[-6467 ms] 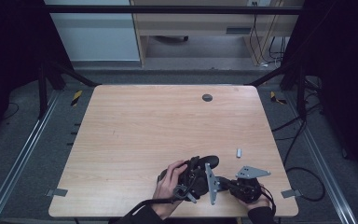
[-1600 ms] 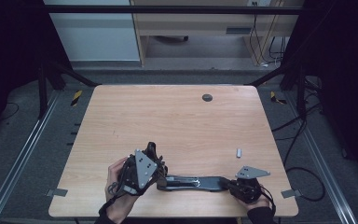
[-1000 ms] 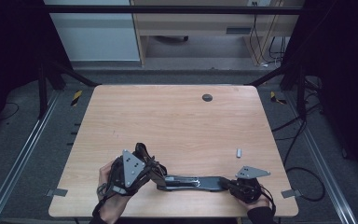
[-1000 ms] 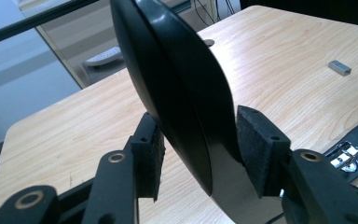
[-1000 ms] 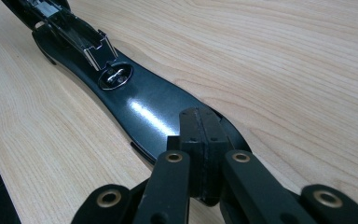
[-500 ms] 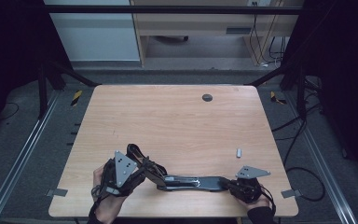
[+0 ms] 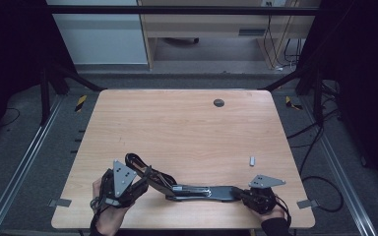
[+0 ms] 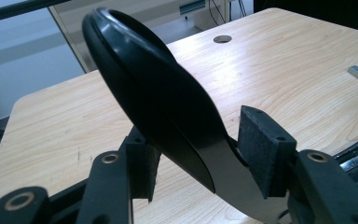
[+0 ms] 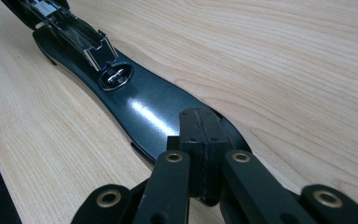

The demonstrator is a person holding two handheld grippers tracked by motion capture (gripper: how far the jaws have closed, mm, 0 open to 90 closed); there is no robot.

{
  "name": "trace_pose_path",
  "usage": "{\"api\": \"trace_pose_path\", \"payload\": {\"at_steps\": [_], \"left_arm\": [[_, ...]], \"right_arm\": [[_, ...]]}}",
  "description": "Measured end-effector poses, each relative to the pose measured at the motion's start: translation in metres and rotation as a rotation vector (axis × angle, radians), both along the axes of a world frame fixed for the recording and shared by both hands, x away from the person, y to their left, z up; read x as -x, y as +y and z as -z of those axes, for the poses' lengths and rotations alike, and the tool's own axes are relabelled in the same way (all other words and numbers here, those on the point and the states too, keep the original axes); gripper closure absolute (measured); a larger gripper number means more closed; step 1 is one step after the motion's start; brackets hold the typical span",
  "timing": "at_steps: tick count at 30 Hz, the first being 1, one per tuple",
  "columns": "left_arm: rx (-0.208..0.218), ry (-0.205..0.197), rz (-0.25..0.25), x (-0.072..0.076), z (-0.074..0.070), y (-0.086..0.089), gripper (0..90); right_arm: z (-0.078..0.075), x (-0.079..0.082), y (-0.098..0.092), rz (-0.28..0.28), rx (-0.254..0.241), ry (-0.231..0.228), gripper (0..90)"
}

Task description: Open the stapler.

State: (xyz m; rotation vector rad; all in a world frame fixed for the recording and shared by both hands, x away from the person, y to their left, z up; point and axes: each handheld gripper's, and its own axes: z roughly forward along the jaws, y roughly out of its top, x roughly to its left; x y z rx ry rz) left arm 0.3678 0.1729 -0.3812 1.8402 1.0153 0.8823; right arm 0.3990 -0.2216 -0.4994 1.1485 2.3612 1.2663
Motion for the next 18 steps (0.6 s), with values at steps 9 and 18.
{"api": "trace_pose_path", "payload": {"at_steps": [9,18], "left_arm": [[0.005,0.003,-0.013,0.000,0.003,0.005,47.6],[0.041,0.029,-0.026,-0.001,0.008,0.015,45.7]], "right_arm": [[0.000,0.000,0.000,-0.001,-0.001,0.000,90.0],[0.000,0.000,0.000,-0.002,-0.002,-0.001,90.0]]}}
